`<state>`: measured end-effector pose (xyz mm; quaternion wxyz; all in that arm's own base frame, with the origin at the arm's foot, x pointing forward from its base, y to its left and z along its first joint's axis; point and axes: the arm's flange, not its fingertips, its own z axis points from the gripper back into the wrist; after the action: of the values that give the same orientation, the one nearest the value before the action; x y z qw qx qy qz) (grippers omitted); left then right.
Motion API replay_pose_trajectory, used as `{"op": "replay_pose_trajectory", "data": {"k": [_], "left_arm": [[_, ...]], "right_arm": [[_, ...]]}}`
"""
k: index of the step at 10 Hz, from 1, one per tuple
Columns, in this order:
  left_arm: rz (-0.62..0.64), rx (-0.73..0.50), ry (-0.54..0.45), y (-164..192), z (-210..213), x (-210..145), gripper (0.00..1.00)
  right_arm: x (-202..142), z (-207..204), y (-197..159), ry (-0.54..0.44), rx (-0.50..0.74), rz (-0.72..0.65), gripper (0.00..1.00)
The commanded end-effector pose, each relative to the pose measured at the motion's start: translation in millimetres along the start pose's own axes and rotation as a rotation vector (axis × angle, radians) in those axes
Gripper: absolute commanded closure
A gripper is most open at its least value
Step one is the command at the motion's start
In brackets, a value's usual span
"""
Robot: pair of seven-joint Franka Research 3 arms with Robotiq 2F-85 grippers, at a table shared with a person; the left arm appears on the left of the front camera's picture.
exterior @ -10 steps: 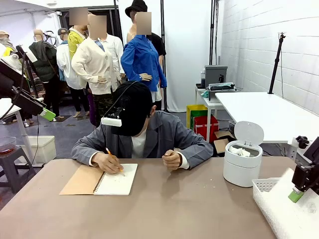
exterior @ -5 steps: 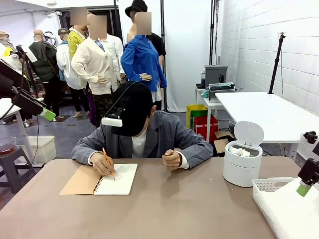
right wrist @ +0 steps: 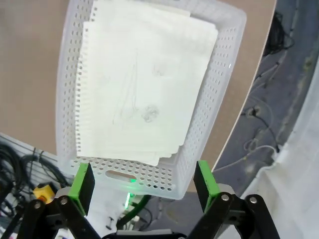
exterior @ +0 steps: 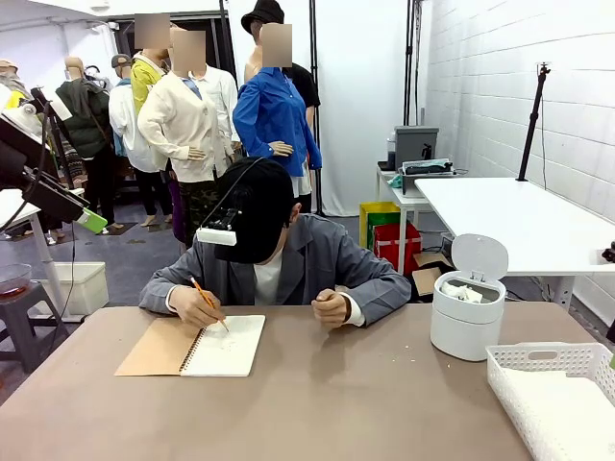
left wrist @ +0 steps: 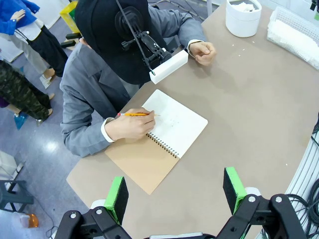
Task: Sort the paper based on its condition.
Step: If a person hands you a paper, place it in the Organizing basket , and if it's crumpled, put it in the Trash can.
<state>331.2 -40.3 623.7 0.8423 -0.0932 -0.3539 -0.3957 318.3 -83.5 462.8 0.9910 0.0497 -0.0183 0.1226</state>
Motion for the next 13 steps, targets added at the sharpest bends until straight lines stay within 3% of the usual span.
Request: {"op": "replay_pose_trajectory", "data": {"k": [1, 2, 3, 9, 13], "left_arm": [[0.002, 0.003, -0.006, 2, 0, 0, 0.00], [0.002, 0.003, -0.006, 2, 0, 0, 0.00], [0.002, 0.003, -0.006, 2, 0, 0, 0.00], [0.002, 0.003, -0.006, 2, 0, 0, 0.00], [0.002, 0.003, -0.006, 2, 0, 0, 0.00]], "right_arm": [[-30, -22, 16, -0.067, 0.003, 0.008, 0.00], [-28, -21, 14, -0.106, 0.058, -0.018, 0.00], [-2, 7, 2, -0.025, -0.004, 0.004, 0.00], [-3, 10, 2, -0.043, 0.012, 0.005, 0.00], [21, 57, 79, -0.191, -0.035, 0.362, 0.00]]}}
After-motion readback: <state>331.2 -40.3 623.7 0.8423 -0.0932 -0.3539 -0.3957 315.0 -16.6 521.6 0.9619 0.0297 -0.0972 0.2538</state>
